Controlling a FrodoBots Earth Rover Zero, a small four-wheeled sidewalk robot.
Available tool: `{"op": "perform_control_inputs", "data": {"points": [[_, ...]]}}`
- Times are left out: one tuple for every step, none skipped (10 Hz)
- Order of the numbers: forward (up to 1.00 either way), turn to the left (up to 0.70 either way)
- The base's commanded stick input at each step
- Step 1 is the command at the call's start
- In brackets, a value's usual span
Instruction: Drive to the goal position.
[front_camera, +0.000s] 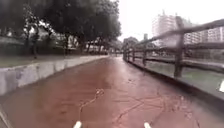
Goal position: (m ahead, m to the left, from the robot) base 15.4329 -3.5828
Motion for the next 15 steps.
{"op": "perform_control_inputs", "data": {"points": [[0.5, 0.0], [0.5, 0.0], [0.5, 0.0], [0.5, 0.0], [0.5, 0.0], [0.5, 0.0], [0.5, 0.0], [0.5, 0.0], [0.5, 0.09], [0.5, 0.32], [0.5, 0.5], [0.5, 0.5], [0.5, 0.27], [0.5, 0.0], [0.5, 0.0]]}}
